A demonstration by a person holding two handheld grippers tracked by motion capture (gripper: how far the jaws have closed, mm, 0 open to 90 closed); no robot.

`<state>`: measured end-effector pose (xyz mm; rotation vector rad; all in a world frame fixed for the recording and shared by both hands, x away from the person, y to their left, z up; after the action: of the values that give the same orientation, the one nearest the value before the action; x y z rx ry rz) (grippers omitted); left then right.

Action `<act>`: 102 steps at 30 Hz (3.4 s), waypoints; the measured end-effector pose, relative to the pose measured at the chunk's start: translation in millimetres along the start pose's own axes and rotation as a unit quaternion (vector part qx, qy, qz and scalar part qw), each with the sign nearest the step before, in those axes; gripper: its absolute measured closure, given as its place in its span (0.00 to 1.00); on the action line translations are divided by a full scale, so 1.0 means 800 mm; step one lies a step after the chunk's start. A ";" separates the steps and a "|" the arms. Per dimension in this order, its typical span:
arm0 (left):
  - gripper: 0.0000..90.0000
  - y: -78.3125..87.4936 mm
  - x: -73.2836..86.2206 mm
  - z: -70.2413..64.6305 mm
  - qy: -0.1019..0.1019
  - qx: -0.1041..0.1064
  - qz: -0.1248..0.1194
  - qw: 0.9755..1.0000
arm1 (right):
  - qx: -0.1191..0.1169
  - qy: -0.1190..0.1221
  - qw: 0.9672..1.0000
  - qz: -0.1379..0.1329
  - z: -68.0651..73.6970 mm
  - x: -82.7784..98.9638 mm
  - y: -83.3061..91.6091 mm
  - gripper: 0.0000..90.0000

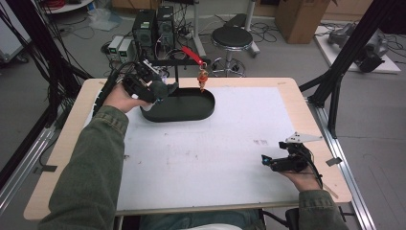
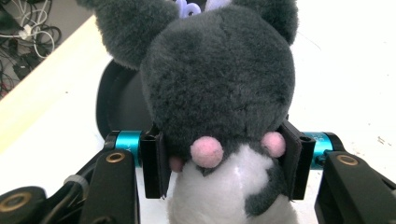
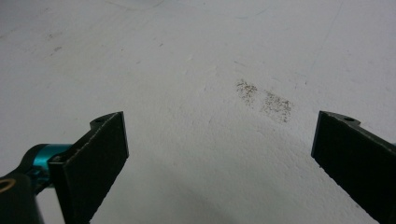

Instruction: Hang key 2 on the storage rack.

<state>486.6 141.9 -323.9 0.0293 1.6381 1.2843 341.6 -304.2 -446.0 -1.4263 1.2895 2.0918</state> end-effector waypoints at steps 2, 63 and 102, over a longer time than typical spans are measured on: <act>0.52 0.003 -0.002 0.006 0.009 0.002 -0.010 1.000 | 0.000 -0.001 1.000 -0.001 0.000 0.000 0.000 0.03; 0.19 0.015 -0.060 0.070 0.109 -0.076 -0.113 0.985 | -0.017 0.001 1.000 0.006 0.004 0.006 -0.002 0.03; 0.02 0.041 0.033 0.029 0.082 0.003 -0.166 0.983 | -0.003 -0.003 1.000 0.001 0.002 0.007 0.000 0.03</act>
<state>472.6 187.1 -316.1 -0.3405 1.6998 1.0477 337.9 -304.1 -450.6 -1.4204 1.2852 2.1007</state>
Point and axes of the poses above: each handheld gripper's, and its own axes: y roughly backward along the jaws, x roughly out of its underside, z roughly to its left, the point moved 5 cm from there along -y, roughly forward along the jaws, and after that the axes turned 8 degrees about -z, right-handed, at the moved point
